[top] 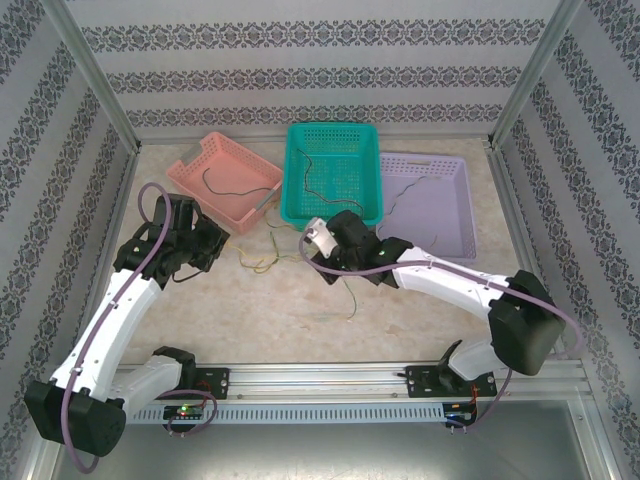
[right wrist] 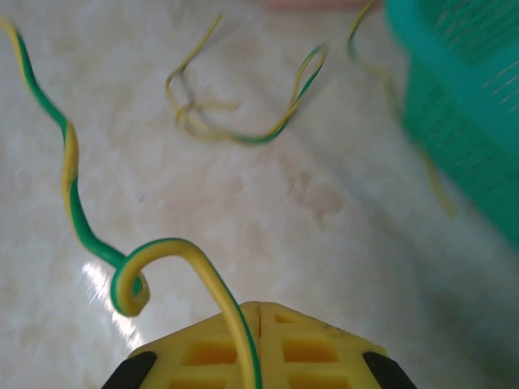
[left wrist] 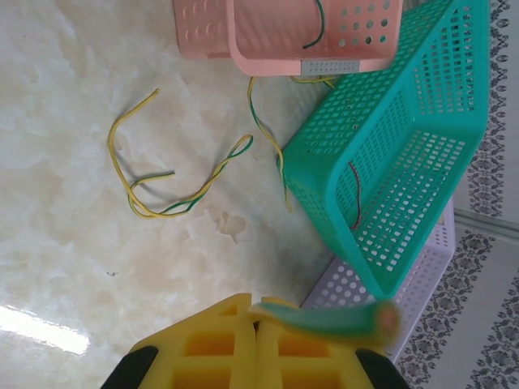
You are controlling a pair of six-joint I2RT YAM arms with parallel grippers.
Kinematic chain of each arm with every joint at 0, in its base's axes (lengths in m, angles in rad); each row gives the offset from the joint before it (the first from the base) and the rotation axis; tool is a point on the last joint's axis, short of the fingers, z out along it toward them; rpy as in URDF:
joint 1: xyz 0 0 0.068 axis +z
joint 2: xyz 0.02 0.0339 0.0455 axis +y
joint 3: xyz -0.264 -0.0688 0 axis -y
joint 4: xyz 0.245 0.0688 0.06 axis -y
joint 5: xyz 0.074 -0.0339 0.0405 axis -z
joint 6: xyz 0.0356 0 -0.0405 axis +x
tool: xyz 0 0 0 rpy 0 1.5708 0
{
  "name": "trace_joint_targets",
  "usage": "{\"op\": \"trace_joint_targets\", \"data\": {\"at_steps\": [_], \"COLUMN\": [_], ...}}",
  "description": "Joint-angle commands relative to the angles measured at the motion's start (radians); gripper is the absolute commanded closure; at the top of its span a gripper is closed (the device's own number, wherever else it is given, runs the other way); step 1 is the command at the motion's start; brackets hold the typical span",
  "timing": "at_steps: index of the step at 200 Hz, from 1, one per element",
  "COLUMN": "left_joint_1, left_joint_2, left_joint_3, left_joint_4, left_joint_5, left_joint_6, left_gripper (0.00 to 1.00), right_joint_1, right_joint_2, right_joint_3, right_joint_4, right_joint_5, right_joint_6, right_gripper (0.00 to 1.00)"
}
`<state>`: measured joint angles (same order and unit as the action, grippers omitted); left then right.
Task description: Untangle the cables
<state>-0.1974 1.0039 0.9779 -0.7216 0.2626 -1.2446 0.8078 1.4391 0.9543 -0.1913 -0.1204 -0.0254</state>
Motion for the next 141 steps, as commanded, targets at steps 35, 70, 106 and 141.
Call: {"op": "trace_joint_targets", "data": {"at_steps": [35, 70, 106, 141], "left_joint_1": [-0.08, -0.179, -0.194, -0.193], "left_joint_2": [0.077, 0.16, 0.101, 0.074], "left_joint_3": [-0.045, -0.028, 0.186, 0.403], "left_joint_4": [0.072, 0.135, -0.1, -0.186], "left_joint_5": [0.063, 0.053, -0.155, -0.178], "left_joint_6": [-0.102, -0.14, -0.005, 0.058], "left_gripper": [1.0, 0.98, 0.38, 0.39], "right_joint_1": [-0.028, -0.043, -0.082, -0.102], "right_joint_2": [-0.06, -0.025, -0.029, -0.064], "right_joint_3": [0.053, 0.125, 0.147, 0.141], "right_joint_4": [0.407, 0.437, 0.396, 0.36], "right_joint_5": [0.129, 0.121, 0.08, 0.099], "right_joint_6": [-0.063, -0.149, -0.248, -0.358], "right_gripper": [1.0, 1.0, 1.0, 1.0]}}
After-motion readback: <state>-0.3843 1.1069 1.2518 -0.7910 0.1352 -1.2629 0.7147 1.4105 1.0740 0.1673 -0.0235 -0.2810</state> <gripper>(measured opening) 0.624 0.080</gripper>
